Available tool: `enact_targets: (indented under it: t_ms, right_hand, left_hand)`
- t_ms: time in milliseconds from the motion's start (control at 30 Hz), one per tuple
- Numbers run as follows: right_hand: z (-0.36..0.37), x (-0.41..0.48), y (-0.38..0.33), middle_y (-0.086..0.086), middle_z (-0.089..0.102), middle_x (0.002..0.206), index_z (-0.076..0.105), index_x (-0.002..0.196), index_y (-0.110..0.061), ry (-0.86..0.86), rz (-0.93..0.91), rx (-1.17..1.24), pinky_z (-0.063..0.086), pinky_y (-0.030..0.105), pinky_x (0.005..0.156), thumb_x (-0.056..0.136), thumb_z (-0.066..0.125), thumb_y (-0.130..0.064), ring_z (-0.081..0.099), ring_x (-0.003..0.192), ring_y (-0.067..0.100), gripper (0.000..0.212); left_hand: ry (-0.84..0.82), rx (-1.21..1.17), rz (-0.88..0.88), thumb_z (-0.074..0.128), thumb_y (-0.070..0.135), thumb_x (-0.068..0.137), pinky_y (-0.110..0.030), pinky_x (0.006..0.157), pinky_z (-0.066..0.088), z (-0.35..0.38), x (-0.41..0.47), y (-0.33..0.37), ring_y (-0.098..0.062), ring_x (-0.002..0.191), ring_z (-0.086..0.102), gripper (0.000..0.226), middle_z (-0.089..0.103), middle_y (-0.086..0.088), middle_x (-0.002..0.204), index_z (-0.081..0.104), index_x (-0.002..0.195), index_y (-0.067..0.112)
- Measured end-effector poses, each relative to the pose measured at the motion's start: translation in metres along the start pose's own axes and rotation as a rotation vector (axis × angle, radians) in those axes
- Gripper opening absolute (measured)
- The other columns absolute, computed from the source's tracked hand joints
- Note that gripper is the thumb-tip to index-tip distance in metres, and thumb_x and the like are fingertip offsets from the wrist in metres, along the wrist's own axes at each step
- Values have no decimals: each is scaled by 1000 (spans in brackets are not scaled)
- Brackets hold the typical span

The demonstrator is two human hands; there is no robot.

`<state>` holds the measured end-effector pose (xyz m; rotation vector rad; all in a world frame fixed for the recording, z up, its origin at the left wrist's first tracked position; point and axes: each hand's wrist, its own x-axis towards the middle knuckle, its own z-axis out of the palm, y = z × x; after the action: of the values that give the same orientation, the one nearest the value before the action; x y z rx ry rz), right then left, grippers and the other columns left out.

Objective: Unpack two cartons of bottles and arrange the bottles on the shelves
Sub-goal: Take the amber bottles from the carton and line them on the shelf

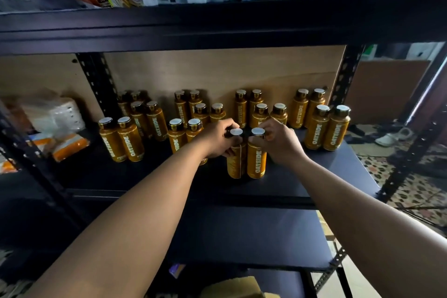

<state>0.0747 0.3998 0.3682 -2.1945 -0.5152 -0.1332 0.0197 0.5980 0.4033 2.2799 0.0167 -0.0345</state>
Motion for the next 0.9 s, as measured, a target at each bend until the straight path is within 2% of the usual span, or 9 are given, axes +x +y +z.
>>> enact_targets:
  t_ms: [100,200,300,467,567,633,700,800,900]
  right_hand:
    - [-1,3,-1,-10,67,102,61,107,-26,55,20,-29,59,41,76,80,82,-50,64,89,13,42]
    - [0,5,-2,-9,67,98,59,106,-25,67,28,-45,59,42,74,80,82,-51,64,87,14,43]
    - [-1,5,1,-12,68,101,60,105,-28,67,18,-17,58,37,73,82,78,-54,65,89,10,39]
    - [-8,6,4,-13,70,104,63,107,-29,48,17,5,59,33,74,88,74,-45,68,92,7,27]
    - [-14,10,4,-13,68,101,63,108,-25,39,18,-24,59,34,75,88,75,-46,66,92,9,31]
    - [-16,12,6,-10,69,106,63,110,-25,29,19,-29,58,33,74,89,74,-45,67,93,10,31]
    - [-18,13,10,-6,70,113,62,112,-25,12,13,-26,57,29,73,91,72,-43,68,94,10,29]
    - [-21,15,14,-2,71,119,62,118,-24,4,-4,-28,58,30,75,92,71,-42,69,97,11,33]
    - [-22,15,16,0,70,124,61,124,-21,3,-7,-5,61,38,82,93,71,-40,69,102,14,38]
  left_hand:
    - [51,37,14,71,30,93,-37,66,64,3,5,3,-18,74,74,22,70,-6,101,57,107,22]
    - [100,37,14,74,33,90,-35,64,63,6,7,4,-16,70,74,25,71,-4,96,58,105,20]
    - [111,36,21,75,35,89,-38,66,64,7,8,4,-15,68,74,28,71,-4,94,59,106,20]
    - [130,105,14,78,42,84,-44,68,64,7,15,7,-14,66,73,32,72,-1,87,58,100,22]
    - [141,147,15,80,45,81,-39,66,63,6,20,11,-13,66,72,36,70,2,83,58,97,22]
    - [125,152,29,79,42,83,-36,66,62,6,23,12,-14,70,71,32,70,1,88,61,100,23]
    - [86,121,50,77,35,87,-33,67,62,6,25,12,-14,77,70,30,69,1,102,65,113,26]
    - [34,94,51,72,25,92,-22,62,58,6,29,12,-15,90,67,50,62,-1,124,56,140,24]
    - [9,60,38,73,28,92,-28,70,59,6,34,13,-17,101,63,54,60,-7,133,55,142,24]
